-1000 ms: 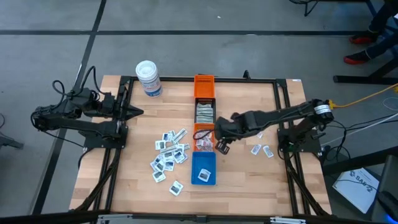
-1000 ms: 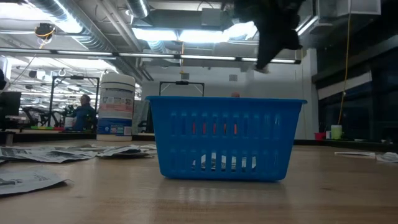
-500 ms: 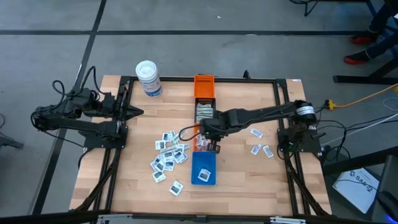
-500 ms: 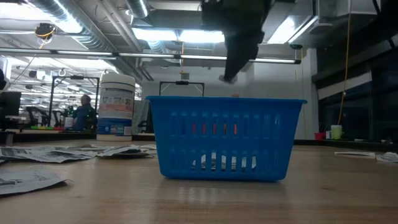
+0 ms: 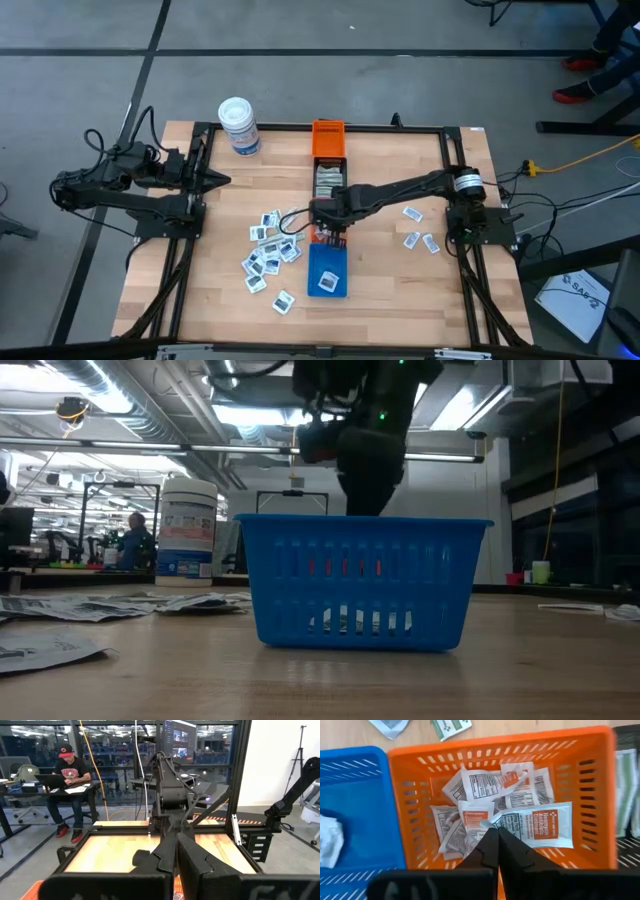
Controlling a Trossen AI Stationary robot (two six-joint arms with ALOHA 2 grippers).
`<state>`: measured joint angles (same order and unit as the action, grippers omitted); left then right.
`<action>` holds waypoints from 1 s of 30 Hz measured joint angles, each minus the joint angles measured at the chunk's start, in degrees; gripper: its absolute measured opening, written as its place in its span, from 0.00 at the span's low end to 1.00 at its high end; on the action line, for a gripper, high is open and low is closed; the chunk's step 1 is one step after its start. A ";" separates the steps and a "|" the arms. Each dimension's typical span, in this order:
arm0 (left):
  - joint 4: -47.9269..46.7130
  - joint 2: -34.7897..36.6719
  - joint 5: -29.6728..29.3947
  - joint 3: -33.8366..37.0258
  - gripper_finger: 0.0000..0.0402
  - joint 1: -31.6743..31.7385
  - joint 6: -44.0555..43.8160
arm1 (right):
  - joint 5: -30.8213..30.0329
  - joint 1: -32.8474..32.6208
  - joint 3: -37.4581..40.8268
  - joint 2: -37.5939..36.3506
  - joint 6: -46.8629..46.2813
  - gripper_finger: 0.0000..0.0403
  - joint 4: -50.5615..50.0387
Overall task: Pick & Place First Aid Supplies
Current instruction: Put the orange ointment pack into the bottom orange bin
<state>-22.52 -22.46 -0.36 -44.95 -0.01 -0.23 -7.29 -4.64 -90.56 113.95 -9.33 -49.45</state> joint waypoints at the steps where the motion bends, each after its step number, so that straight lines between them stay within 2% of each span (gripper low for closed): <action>1: 0.00 0.02 0.00 0.00 0.02 0.02 -0.02 | 0.01 0.00 0.01 0.49 0.41 0.01 0.11; 6: 0.00 0.01 0.00 0.00 0.02 0.02 -0.01 | 1.43 0.00 0.02 1.69 0.88 0.02 0.26; 9: 0.00 0.01 -0.01 0.00 0.03 0.01 0.00 | 3.33 -0.01 0.02 1.69 0.75 0.06 1.55; 14: 0.00 0.00 0.00 0.00 0.03 0.00 -0.02 | 5.67 -0.03 0.02 1.69 0.77 0.20 2.49; 22: 0.00 0.01 -0.01 0.00 0.03 0.01 0.00 | 5.84 -0.02 0.02 -0.28 0.05 0.49 2.97; 26: 0.00 0.02 -0.02 0.00 0.03 0.02 0.00 | 5.46 -0.02 0.02 -3.04 -1.65 0.57 3.06; 30: 0.00 0.02 0.00 0.00 0.02 0.02 0.00 | 5.46 -0.02 0.02 -6.03 -5.06 0.60 2.88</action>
<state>-22.52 -22.44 -0.36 -44.95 0.01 -0.23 -1.83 -4.67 -90.54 107.92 -14.38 -46.57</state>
